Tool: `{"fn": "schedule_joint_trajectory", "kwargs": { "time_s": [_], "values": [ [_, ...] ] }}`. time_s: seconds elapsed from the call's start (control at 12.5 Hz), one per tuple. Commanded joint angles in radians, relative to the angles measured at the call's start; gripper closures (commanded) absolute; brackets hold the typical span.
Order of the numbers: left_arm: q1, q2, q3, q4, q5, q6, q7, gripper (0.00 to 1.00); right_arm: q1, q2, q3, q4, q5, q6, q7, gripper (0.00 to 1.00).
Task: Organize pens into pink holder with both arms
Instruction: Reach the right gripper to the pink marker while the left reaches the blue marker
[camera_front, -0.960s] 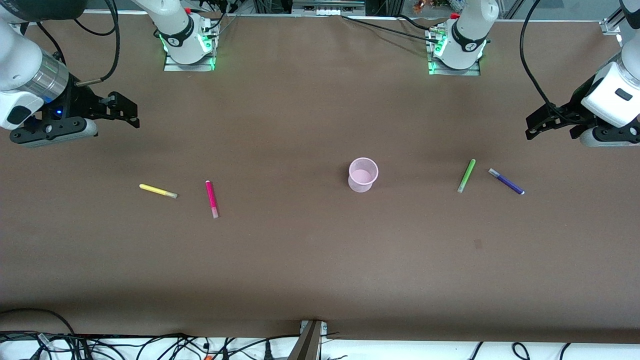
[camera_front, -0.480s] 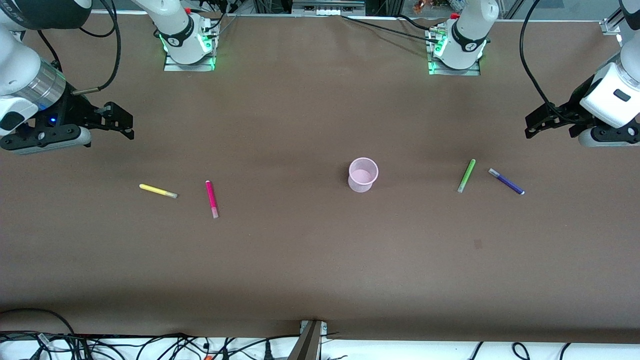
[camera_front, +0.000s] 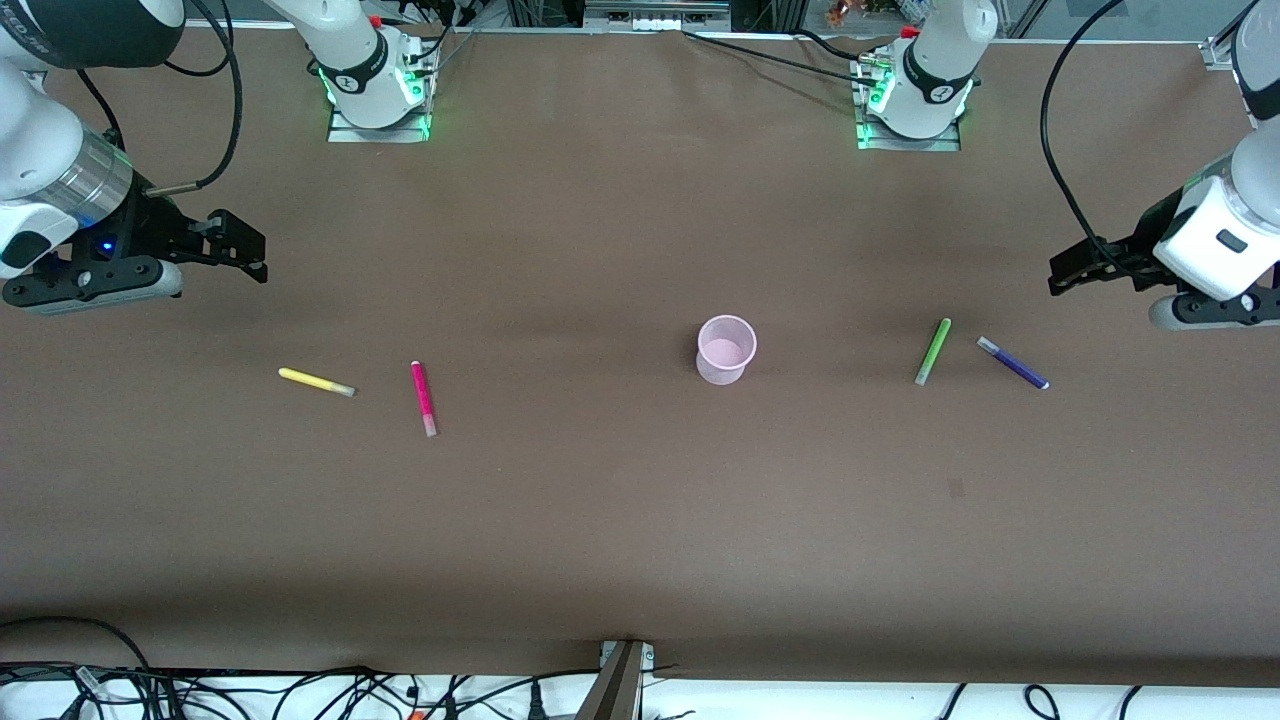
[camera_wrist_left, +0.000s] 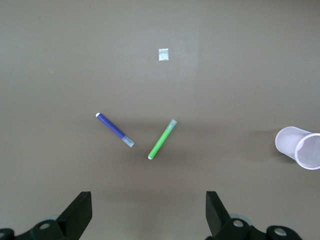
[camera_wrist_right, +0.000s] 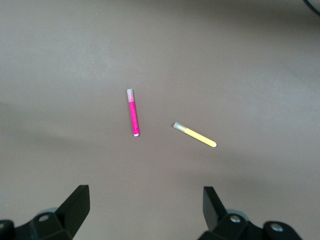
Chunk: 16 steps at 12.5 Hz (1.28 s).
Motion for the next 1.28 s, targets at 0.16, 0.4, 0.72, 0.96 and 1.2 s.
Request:
{"fn": "schedule_joint_trajectory", "kwargs": {
  "time_s": [0.16, 0.4, 0.72, 0.96, 1.2],
  "values": [
    [0.158, 0.105, -0.005, 0.003, 0.010, 0.045, -0.062, 0.00, 0.039, 0.059, 0.012, 0.000, -0.027, -0.052, -0.074, 0.00],
    [0.184, 0.113, -0.005, -0.136, 0.011, 0.238, -0.170, 0.00, 0.071, 0.156, 0.014, -0.003, -0.021, -0.037, -0.072, 0.00],
    [0.197, 0.113, -0.003, -0.314, 0.022, 0.466, -0.268, 0.00, 0.088, 0.248, 0.015, -0.094, -0.014, 0.148, -0.057, 0.00],
    [0.201, 0.169, -0.003, -0.395, 0.022, 0.576, -0.326, 0.00, 0.090, 0.276, 0.015, -0.265, -0.014, 0.438, -0.065, 0.00],
    [0.253, 0.281, -0.005, -0.403, 0.022, 0.702, -0.328, 0.00, 0.097, 0.380, 0.022, -0.307, -0.014, 0.609, -0.063, 0.08]
  ]
}}
